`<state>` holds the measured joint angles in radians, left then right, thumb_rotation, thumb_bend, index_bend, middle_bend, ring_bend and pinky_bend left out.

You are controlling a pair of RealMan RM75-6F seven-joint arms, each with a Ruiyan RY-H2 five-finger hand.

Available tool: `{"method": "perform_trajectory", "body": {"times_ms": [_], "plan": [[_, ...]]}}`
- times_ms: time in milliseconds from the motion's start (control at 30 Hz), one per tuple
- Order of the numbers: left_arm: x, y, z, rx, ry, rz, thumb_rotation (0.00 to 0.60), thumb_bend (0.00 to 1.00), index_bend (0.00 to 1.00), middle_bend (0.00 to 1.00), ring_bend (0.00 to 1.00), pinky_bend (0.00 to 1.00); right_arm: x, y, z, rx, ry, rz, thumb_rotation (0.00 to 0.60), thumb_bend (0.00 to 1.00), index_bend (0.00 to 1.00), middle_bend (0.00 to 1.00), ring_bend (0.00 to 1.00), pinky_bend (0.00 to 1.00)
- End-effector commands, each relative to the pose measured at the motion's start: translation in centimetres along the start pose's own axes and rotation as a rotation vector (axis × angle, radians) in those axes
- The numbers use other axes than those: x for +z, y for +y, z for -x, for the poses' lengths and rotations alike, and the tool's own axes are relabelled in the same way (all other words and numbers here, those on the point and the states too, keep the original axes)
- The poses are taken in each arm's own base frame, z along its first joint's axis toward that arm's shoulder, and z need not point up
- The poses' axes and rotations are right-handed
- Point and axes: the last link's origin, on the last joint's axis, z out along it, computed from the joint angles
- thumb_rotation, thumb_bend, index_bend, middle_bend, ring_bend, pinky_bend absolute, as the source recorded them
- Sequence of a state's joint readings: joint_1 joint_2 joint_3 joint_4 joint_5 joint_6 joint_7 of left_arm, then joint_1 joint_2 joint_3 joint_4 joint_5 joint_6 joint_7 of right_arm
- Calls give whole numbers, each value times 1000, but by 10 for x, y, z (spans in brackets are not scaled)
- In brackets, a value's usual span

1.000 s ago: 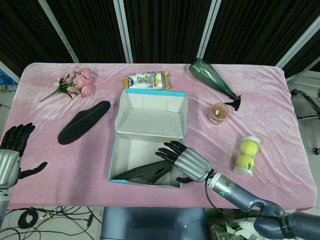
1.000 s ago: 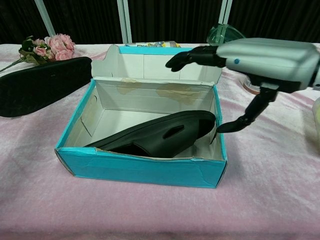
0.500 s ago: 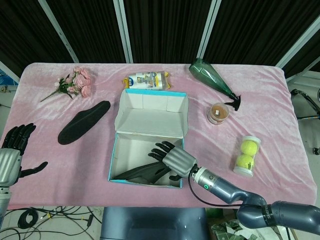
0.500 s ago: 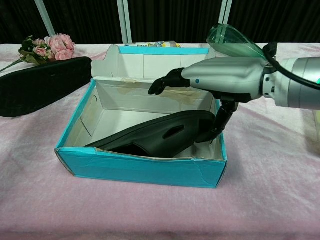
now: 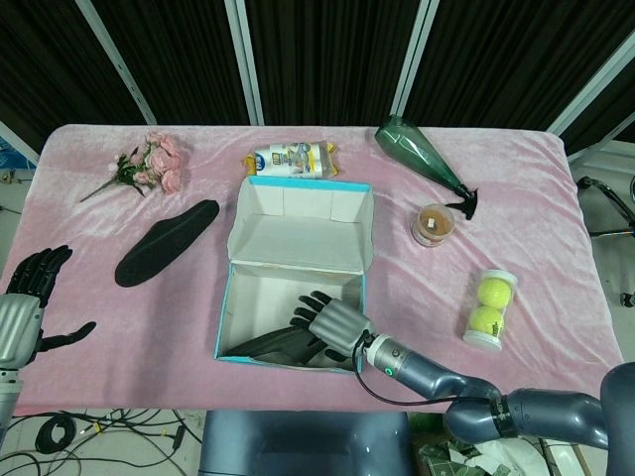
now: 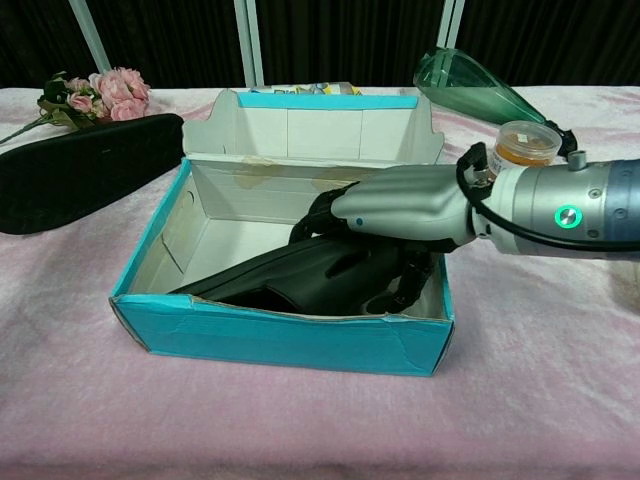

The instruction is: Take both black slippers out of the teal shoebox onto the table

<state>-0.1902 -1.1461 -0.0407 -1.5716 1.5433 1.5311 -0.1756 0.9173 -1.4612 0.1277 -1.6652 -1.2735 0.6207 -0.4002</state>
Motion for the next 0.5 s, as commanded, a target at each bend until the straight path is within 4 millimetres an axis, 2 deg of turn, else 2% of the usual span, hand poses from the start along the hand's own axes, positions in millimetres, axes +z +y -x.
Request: {"method": "perform_trajectory", "body": {"times_ms": [33, 133, 200, 500], "plan": [[0, -1, 0, -4, -1, -2, 600, 0, 13, 66, 0, 71, 7, -4, 2, -10, -4, -9, 600, 420, 377, 286, 165, 162], [-1, -3, 1, -7, -3, -7, 600, 0, 17, 66, 0, 72, 14, -8, -2, -5, 24, -21, 600, 493, 483, 354, 229, 209], [-2, -4, 2, -8, -4, -9, 600, 0, 19, 66, 0, 72, 15, -7, -5, 2, 41, -23, 600, 505, 515, 375, 243, 216], [-3, -5, 4, -11, -14, -15, 600, 0, 19, 66, 0, 78, 13, 0, -21, 68, 158, -46, 600, 500, 561, 402, 265, 216]]}}
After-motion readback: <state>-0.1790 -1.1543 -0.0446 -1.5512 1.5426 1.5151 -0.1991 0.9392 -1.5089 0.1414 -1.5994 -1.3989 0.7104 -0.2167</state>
